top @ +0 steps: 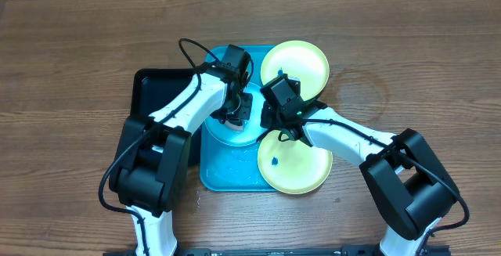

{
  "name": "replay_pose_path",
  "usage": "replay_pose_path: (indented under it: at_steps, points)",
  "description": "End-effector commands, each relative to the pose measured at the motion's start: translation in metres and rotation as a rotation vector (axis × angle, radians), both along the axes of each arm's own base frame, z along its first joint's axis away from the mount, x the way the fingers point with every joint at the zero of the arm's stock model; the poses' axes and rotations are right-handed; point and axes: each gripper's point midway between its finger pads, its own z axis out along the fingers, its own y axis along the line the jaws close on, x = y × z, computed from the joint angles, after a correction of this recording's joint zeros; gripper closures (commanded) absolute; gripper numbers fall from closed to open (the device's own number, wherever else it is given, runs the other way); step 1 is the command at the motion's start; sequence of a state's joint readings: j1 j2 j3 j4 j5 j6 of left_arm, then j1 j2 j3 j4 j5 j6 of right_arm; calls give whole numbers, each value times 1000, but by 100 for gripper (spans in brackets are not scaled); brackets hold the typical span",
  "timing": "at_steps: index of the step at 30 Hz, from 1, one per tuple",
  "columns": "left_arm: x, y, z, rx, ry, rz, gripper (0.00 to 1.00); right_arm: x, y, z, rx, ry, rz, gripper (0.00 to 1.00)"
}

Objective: Clean dirty plates on tray and stack at the side

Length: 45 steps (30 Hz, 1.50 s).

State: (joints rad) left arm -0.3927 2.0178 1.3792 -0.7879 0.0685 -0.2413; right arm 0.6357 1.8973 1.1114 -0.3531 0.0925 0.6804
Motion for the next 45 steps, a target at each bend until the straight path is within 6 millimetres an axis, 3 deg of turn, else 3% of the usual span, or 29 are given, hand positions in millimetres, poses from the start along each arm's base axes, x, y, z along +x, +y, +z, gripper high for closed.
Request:
replay_pose_path:
  at_steps: [1,7,12,15,19,26,33,37,42,45]
  points:
    - [-17,-25,-7,-165,105,-31,96,-1,1,-4,-5,8,7,96]
    - [10,-38,40,-314,81,-32,96,-2,1,-4,-6,8,7,96]
    - [26,-34,66,-334,46,-38,96,-2,1,-4,-6,8,7,96]
    - [29,-22,64,-279,37,-20,96,-2,1,-4,-6,8,7,96]
    - [29,26,50,-5,24,61,96,-1,1,-4,-6,8,7,96]
    - [15,38,28,45,61,98,96,-1,1,-4,-4,6,7,96]
    - [-5,32,-10,-11,101,106,96,-1,1,-4,-4,6,7,96]
    - [-16,28,-20,-43,135,129,96,-1,1,-4,-4,6,7,96]
    - [-23,-15,-2,-300,185,6,96,-1,2,-4,-3,6,7,96]
    - [-12,-34,20,-428,173,-17,96,-1,2,-4,-2,7,8,96]
